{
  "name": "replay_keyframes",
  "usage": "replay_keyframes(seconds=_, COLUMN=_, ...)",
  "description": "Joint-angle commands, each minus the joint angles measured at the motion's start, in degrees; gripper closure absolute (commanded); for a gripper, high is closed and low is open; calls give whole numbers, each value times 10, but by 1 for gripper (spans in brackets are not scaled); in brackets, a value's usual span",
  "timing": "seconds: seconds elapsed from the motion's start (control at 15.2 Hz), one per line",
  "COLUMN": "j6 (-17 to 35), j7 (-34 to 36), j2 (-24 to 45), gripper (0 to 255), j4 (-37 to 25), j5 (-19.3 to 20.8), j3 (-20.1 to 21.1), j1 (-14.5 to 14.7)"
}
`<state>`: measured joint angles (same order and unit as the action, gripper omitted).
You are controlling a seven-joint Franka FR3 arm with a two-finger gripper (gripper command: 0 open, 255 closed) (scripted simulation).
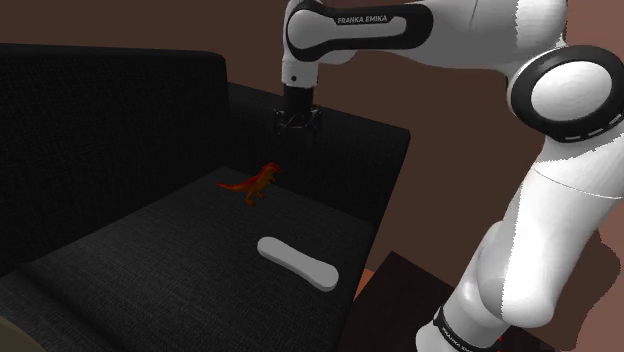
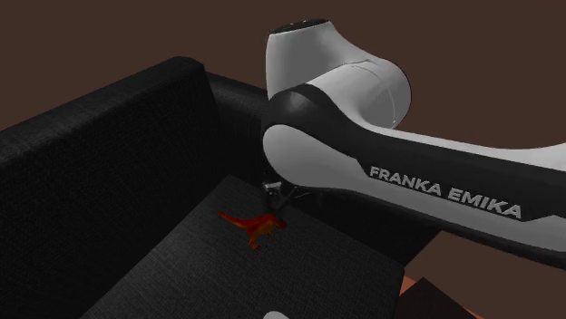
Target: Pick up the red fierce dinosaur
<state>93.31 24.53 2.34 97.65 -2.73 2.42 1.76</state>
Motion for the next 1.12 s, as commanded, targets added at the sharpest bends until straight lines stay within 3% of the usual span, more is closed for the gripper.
replay_keyframes(seconds=0.0, j6=-17, j7=15, j2=59, gripper=0, j4=-52, j5=-5, j3=1, j1=2)
replay_keyframes(seconds=0.4, j6=-88, j7=60, j2=241, gripper=0, j4=-237, j5=-23, j3=4, j1=8)
replay_keyframes(seconds=0.73, j6=-177, j7=97, j2=410, gripper=0, j4=-446, j5=-38, j3=7, j1=13)
replay_keyframes(seconds=1.06, j6=-134, j7=92, j2=403, gripper=0, j4=-397, j5=-37, j3=6, j1=13)
